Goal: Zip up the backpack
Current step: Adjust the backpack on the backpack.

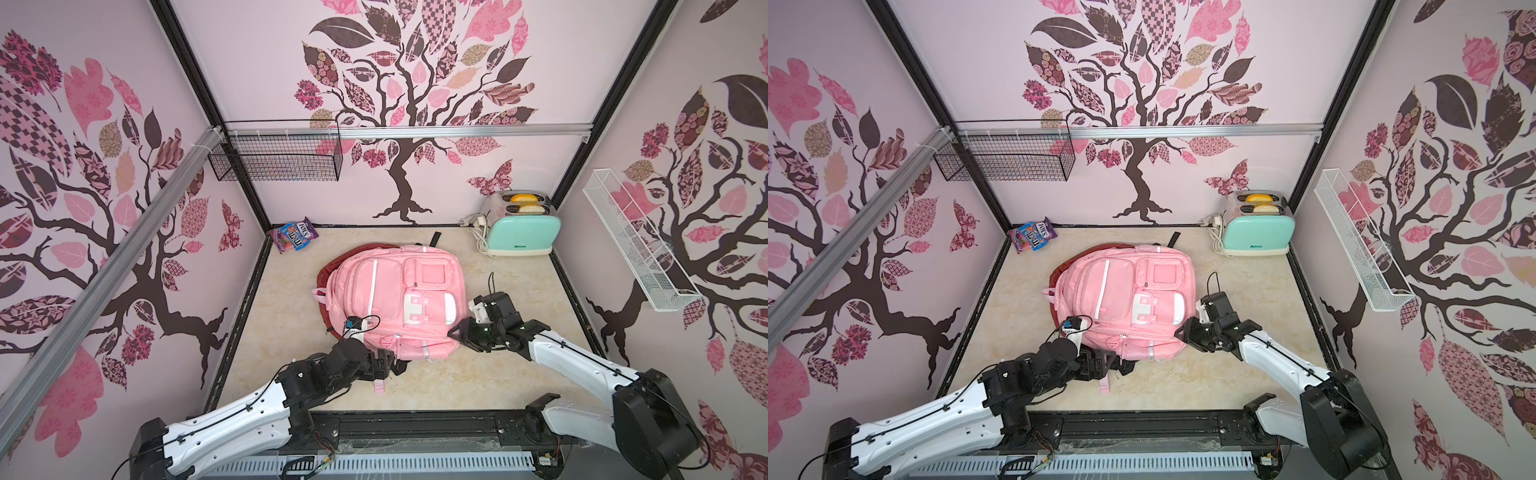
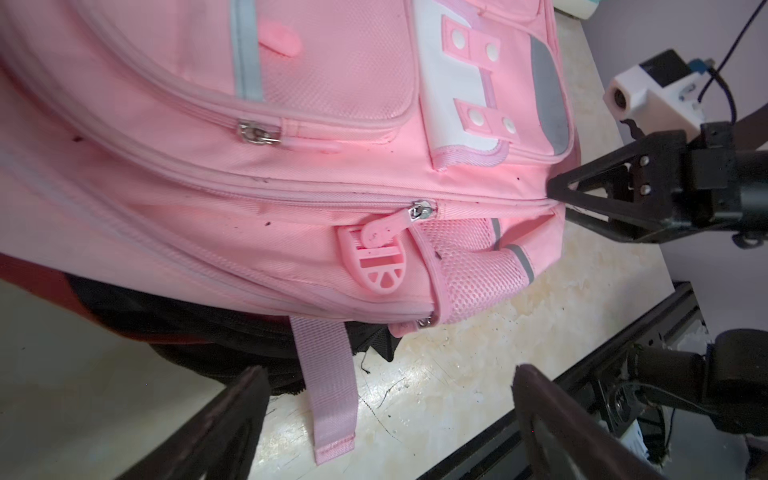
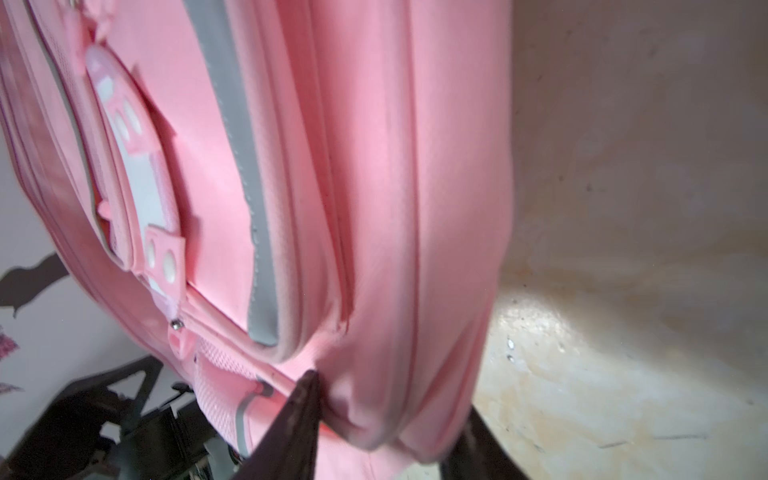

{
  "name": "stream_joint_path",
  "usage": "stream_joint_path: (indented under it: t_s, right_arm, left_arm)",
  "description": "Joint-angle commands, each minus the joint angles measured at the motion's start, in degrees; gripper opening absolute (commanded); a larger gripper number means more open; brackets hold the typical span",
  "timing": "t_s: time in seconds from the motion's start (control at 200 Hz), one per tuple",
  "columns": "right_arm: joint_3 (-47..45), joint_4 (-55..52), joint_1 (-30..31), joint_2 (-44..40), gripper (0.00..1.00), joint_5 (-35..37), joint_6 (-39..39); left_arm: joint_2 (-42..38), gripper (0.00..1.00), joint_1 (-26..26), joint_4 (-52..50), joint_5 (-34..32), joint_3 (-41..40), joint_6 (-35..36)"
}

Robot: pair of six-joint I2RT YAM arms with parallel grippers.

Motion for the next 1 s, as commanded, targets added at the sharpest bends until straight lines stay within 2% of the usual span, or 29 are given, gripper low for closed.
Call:
stream_joint_path:
  t_s: [0.0,0.07,0.175,0.255,0.48,0.635,0.725,0.88,0.995]
  right_arm:
    - [5.5,1.0,0.4,-1.4,0.15,-2.3,-2.2]
    - [7.4,-0.8,0.4,-2.0,0.00,-2.0,-2.2]
    - [10.8,-3.1,0.4,-2.2,0.00,-1.9,-1.6]
    - [13.9,-5.5,0.4,-1.7,0.00,-1.8,-1.3]
    - [19.3,-10.2,0.0,-1.4,0.00,-1.0,0.2]
    - [18.5,-12.9,-2.3,-4.0,0.00,0.3,0.6]
    - [17.3,-13.0,-3.9,-5.4,0.00,-0.5,0.7]
    - [16.8,-13.6,-4.8,-6.4,0.00,-0.7,0.5]
    - [16.5,-14.1,-4.9,-7.3,0.00,-0.9,0.2]
  left_arm:
    - [0.4,0.96,-0.6,6.5,2.8,-1.3,2.8]
    - [0.2,0.89,-1.2,7.6,3.6,-1.9,3.3]
    - [-0.9,0.67,-1.9,6.4,3.4,-1.9,3.6]
    - [-2.9,0.58,-3.4,4.7,1.7,-2.1,3.6]
    - [-3.9,0.55,-4.1,0.8,-4.2,-1.6,3.1]
    - [1.6,0.41,-3.7,-4.2,-13.1,1.4,0.1]
    - [6.5,0.31,-3.0,-7.7,-15.8,4.0,-2.0]
    - [13.3,0.10,1.1,-6.2,-12.8,4.9,-3.2]
    - [16.9,0.05,4.0,-2.8,-11.2,4.8,-2.2]
